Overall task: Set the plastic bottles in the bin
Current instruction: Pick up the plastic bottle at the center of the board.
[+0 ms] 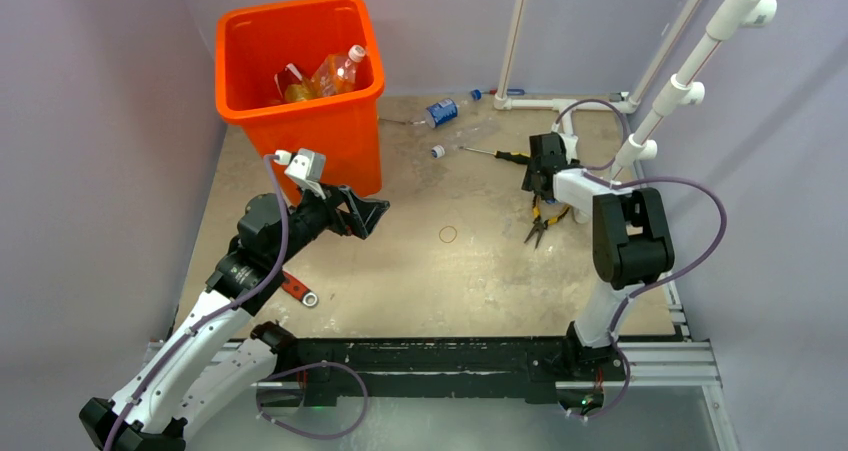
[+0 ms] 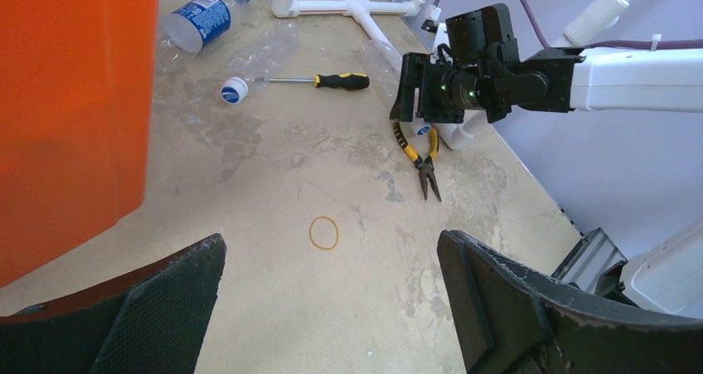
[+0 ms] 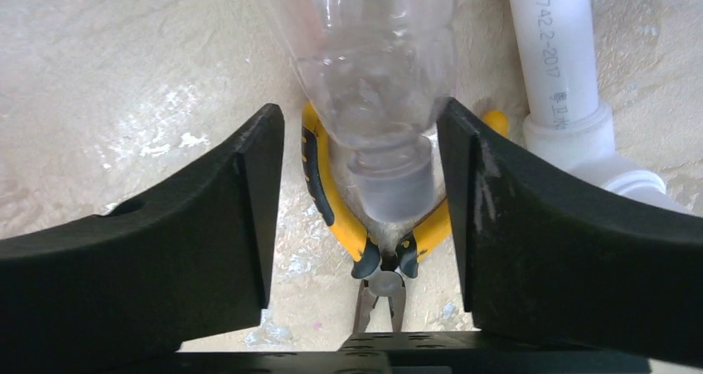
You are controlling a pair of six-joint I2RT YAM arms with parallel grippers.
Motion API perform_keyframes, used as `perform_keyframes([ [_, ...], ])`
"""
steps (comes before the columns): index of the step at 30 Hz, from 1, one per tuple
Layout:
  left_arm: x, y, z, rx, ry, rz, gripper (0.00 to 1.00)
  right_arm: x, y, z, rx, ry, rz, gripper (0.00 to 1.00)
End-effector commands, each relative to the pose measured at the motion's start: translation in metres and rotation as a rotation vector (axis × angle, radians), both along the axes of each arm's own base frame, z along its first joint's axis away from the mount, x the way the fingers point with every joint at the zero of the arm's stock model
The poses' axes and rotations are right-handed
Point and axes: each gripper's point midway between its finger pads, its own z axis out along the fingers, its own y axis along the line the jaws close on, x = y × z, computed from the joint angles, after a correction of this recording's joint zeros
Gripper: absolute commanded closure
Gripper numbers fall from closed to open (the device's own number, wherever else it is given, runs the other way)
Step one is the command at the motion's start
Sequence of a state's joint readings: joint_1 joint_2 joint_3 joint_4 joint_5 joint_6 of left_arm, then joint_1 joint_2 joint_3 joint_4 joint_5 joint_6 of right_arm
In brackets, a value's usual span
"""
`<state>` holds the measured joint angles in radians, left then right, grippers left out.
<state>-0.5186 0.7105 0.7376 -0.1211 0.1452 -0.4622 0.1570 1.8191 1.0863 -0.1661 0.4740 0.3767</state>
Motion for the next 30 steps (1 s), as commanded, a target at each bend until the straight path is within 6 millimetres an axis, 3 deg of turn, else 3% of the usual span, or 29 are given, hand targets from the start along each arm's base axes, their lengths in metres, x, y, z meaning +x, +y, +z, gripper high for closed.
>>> perform_keyframes([
  [1, -0.001, -0.003, 0.002, -0.023, -0.002, -0.011, 0.01, 0.009, 0.006, 0.025, 0.047, -0.097, -0.004, 0.37],
  [7, -0.001, -0.003, 0.001, -0.021, 0.0, -0.008, 0.01, 0.006, 0.007, 0.025, 0.053, -0.095, 0.006, 0.51],
  [13, -0.001, -0.003, 0.001, -0.022, 0.002, -0.008, 0.01, -0.001, 0.009, 0.013, 0.059, -0.053, 0.014, 0.41],
  [16, -0.001, -0.003, 0.0, -0.021, 0.004, -0.008, 0.01, -0.003, 0.01, 0.008, 0.067, -0.048, 0.019, 0.43],
  [21, 0.0, -0.003, -0.001, -0.021, 0.008, -0.008, 0.01, -0.002, 0.012, 0.008, 0.074, -0.054, 0.021, 0.57],
  [24, 0.0, -0.003, -0.001, -0.02, 0.008, -0.006, 0.01, 0.001, 0.01, 0.017, 0.066, -0.084, 0.019, 0.7],
  [30, 0.002, -0.003, -0.003, -0.019, 0.013, -0.001, 0.01, 0.005, 0.036, 0.067, 0.143, -0.202, 0.095, 1.0],
])
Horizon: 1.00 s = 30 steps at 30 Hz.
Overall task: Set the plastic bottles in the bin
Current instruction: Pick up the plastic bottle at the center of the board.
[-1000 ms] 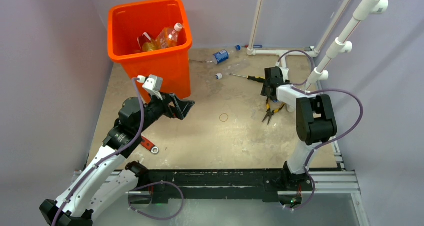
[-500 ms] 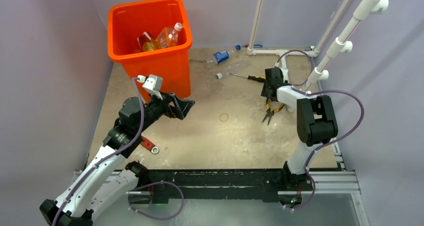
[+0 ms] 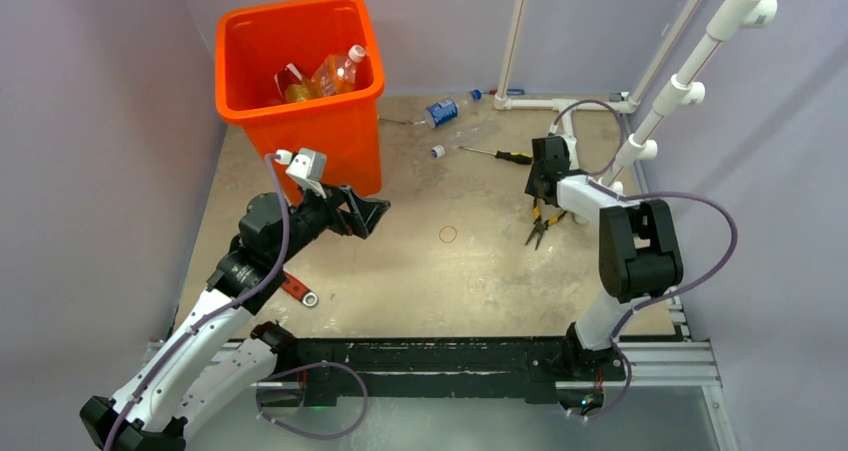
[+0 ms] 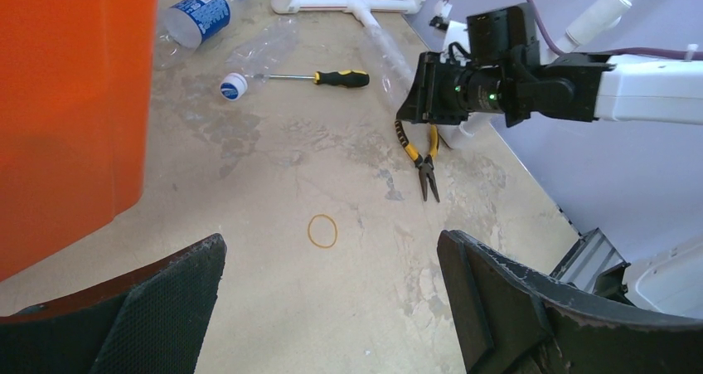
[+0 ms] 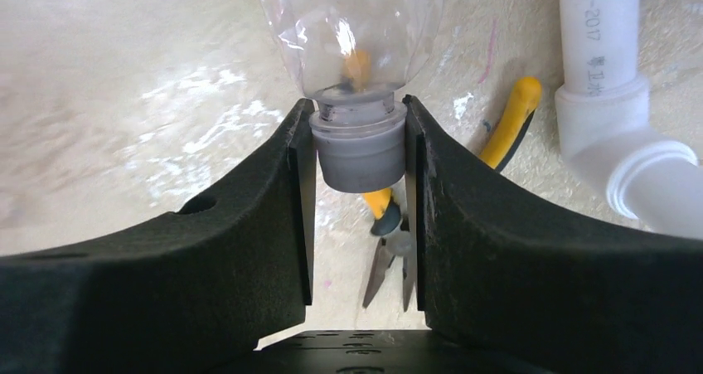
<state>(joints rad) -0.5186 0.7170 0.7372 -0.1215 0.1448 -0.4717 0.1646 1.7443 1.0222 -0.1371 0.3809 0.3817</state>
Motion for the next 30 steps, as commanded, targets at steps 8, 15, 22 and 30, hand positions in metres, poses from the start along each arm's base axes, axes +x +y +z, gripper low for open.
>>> perform_keyframes([
  [8, 0.003, 0.002, 0.004, -0.017, -0.019, 0.023, 0.01, -0.028, 0.1, 0.144, 0.157, -0.288, 0.228, 1.0],
  [15, 0.002, -0.003, 0.037, -0.102, -0.075, 0.005, 0.01, -0.118, 0.196, 0.218, 0.36, -0.486, 0.727, 1.0],
  [22, -0.015, -0.017, 0.101, -0.32, -0.221, -0.109, 0.01, -0.205, 0.233, 0.256, 0.544, -0.688, 1.125, 1.0],
  [30, -0.031, -0.027, 0.147, -0.456, -0.393, -0.229, 0.01, -0.245, 0.233, 0.27, 0.6, -0.802, 1.285, 1.0],
])
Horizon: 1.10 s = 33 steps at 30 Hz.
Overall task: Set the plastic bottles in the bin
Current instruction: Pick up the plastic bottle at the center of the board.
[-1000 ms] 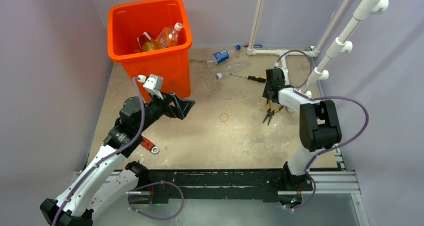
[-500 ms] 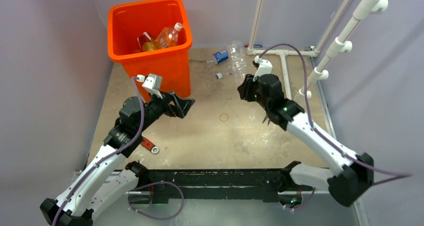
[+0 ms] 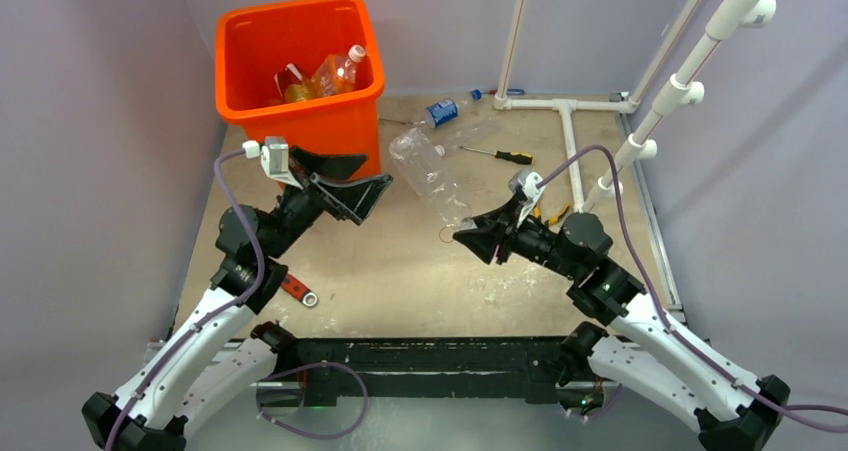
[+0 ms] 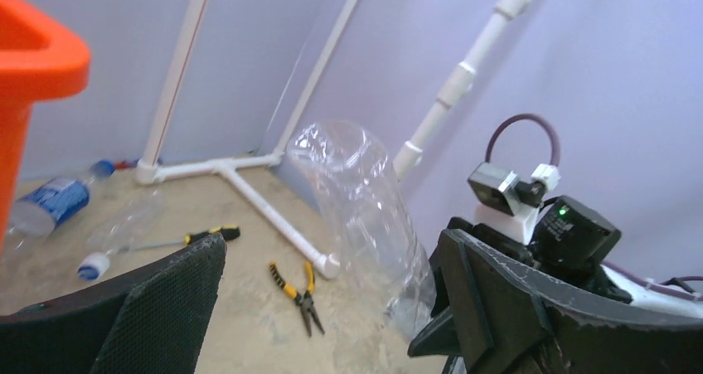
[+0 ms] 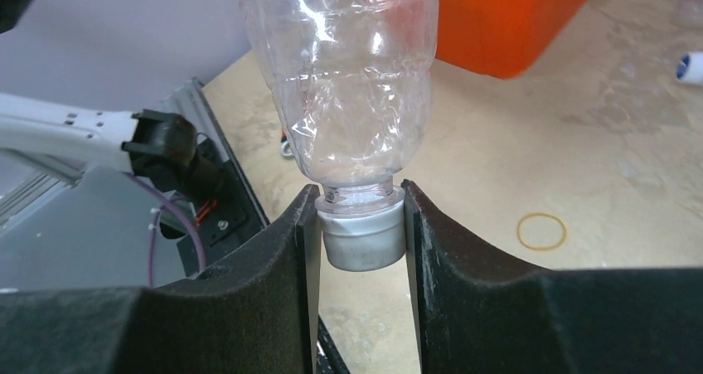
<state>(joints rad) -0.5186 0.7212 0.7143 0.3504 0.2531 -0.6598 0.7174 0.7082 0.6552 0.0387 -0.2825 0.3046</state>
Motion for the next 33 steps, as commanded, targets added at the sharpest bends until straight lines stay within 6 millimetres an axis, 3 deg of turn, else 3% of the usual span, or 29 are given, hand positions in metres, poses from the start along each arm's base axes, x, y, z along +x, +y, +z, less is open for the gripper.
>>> perform_keyframes([
  [1, -0.014, -0.011, 0.042, -0.097, -0.117, -0.105, 0.01, -0.02, 0.003, 0.033, 0.082, -0.147, 0.098, 1.0],
  [4, -0.01, -0.03, 0.037, -0.08, -0.057, -0.203, 0.01, -0.025, -0.001, 0.04, 0.108, -0.178, 0.099, 1.0],
  [10, -0.032, -0.054, 0.041, -0.147, -0.104, -0.445, 0.01, -0.028, -0.003, 0.044, 0.139, -0.203, 0.099, 1.0],
  [13, -0.033, -0.059, 0.042, -0.155, -0.105, -0.468, 0.01, -0.03, 0.0, 0.045, 0.148, -0.207, 0.114, 1.0],
  [19, -0.057, -0.068, 0.054, -0.163, -0.203, -0.551, 0.01, -0.027, 0.004, 0.041, 0.147, -0.193, 0.118, 1.0],
  [25, -0.063, -0.087, 0.048, -0.132, -0.187, -0.6, 0.05, -0.029, 0.01, 0.042, 0.155, -0.188, 0.145, 1.0],
  [29, -0.061, -0.094, 0.045, -0.102, -0.174, -0.597, 0.15, -0.031, 0.011, 0.042, 0.149, -0.186, 0.151, 1.0],
  [33, -0.05, -0.099, 0.04, -0.068, -0.134, -0.547, 0.12, -0.032, 0.011, 0.04, 0.138, -0.18, 0.154, 1.0],
])
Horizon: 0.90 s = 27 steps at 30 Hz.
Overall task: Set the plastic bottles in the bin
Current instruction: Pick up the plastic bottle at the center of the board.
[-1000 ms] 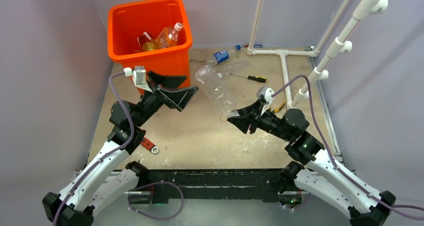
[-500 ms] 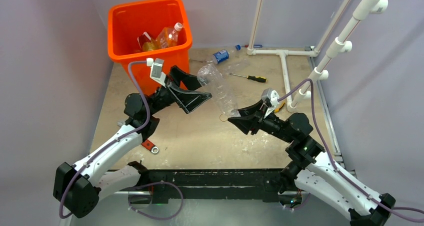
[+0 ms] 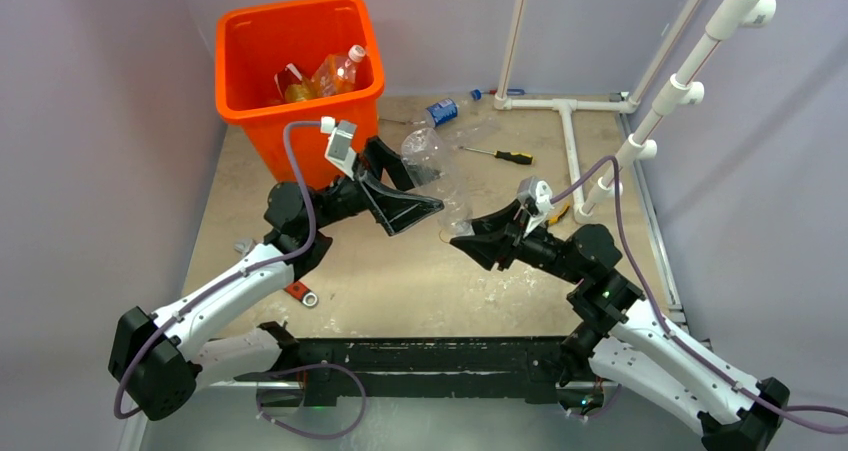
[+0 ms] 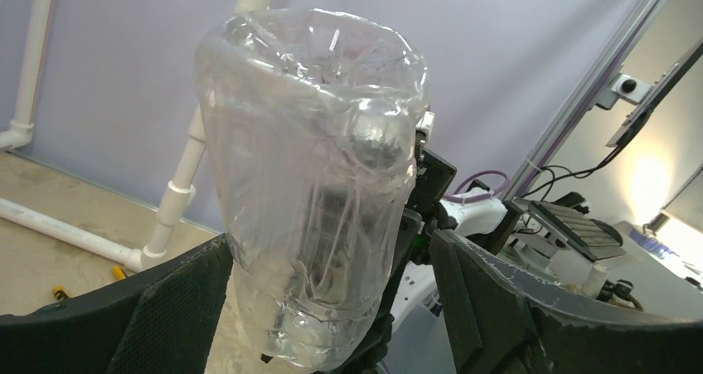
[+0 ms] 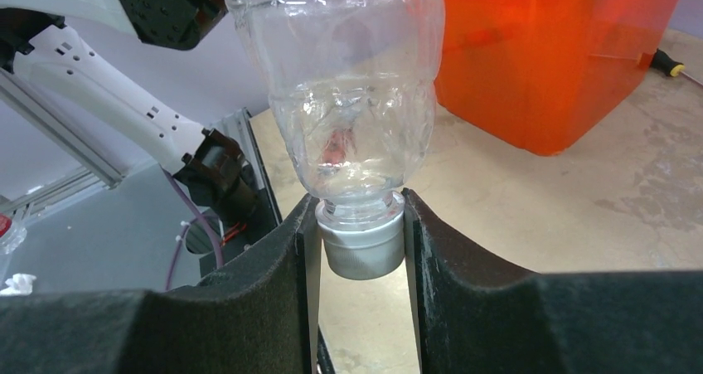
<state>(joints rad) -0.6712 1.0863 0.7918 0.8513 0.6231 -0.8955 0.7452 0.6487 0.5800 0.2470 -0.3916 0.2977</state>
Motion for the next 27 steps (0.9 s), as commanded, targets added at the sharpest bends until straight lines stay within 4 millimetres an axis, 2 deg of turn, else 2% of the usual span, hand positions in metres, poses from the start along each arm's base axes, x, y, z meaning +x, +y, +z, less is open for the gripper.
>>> perform_keyframes([
  [1, 0.004, -0.001, 0.019, 0.01, -0.053, 0.053, 0.1, -0.005, 0.001, 0.011, 0.019, -0.026, 0.017, 1.0],
  [4, 0.009, -0.001, 0.017, 0.023, -0.05, 0.088, 0.06, -0.006, 0.001, 0.012, 0.019, -0.027, 0.017, 1.0],
  [7, 0.012, -0.001, 0.017, 0.022, -0.051, 0.107, 0.07, -0.009, 0.003, 0.01, 0.012, -0.026, 0.033, 1.0],
  [19, 0.011, 0.0, 0.026, 0.014, -0.079, 0.112, 0.71, -0.012, 0.007, 0.009, 0.004, -0.016, 0.054, 1.0],
  [20, 0.01, 0.0, 0.027, 0.012, -0.082, 0.112, 0.76, -0.014, 0.007, 0.011, 0.007, -0.018, 0.061, 0.95],
  [21, 0.009, 0.001, 0.028, 0.009, -0.087, 0.113, 0.81, -0.015, 0.006, 0.012, 0.01, -0.018, 0.063, 0.85],
  [25, 0.002, 0.006, 0.038, -0.011, -0.115, 0.112, 0.95, -0.023, 0.001, 0.028, 0.034, -0.026, 0.072, 0.31],
  [26, 0.0, 0.008, 0.043, -0.017, -0.13, 0.117, 0.96, -0.025, -0.002, 0.033, 0.04, -0.031, 0.066, 0.06],
  [27, -0.002, 0.011, 0.051, -0.019, -0.155, 0.129, 0.97, -0.026, -0.006, 0.04, 0.047, -0.038, 0.056, 0.02],
])
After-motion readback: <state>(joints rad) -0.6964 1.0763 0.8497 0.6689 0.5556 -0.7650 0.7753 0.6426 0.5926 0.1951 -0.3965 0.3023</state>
